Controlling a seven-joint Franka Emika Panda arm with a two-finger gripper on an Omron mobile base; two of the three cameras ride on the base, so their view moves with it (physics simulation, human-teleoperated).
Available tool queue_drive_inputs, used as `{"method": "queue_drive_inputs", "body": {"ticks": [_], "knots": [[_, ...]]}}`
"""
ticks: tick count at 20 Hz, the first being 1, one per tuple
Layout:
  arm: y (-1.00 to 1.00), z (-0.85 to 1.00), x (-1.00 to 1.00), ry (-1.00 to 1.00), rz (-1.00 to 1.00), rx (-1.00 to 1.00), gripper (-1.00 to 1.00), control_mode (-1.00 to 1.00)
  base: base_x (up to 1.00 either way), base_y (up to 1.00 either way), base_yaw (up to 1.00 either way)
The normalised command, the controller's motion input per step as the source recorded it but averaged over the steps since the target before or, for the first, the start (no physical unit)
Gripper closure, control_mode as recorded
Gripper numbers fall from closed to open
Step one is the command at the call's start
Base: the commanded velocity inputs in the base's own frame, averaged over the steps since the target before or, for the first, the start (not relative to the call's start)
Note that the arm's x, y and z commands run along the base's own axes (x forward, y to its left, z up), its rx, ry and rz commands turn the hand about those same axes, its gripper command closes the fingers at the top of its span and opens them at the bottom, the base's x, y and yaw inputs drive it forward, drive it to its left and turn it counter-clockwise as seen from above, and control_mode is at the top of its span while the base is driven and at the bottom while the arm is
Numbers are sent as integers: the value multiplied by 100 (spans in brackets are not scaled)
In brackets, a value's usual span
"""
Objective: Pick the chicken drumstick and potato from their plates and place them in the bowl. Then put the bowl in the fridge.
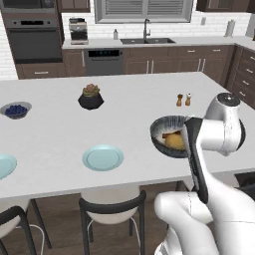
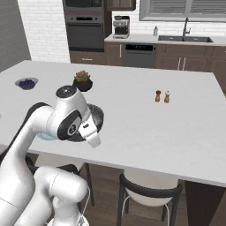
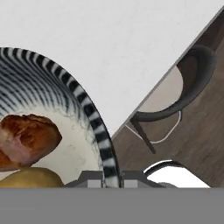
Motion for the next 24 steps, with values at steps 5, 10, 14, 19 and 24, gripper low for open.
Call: {"method": "queue_drive_inputs", "body": {"ticks": [5,10,14,19,24], "knots": [[4,64,-75,0,-19,0,100,-100,0,0,0],[3,61,-73,0,-14,0,100,-100,0,0,0],[0,33,-47,0,-4,0,100,100,-46,-9,-3],[0,0,0,0,0,0,100,100,-95,-72,-14],[0,0,0,0,0,0,100,100,-39,-100,-25]]}}
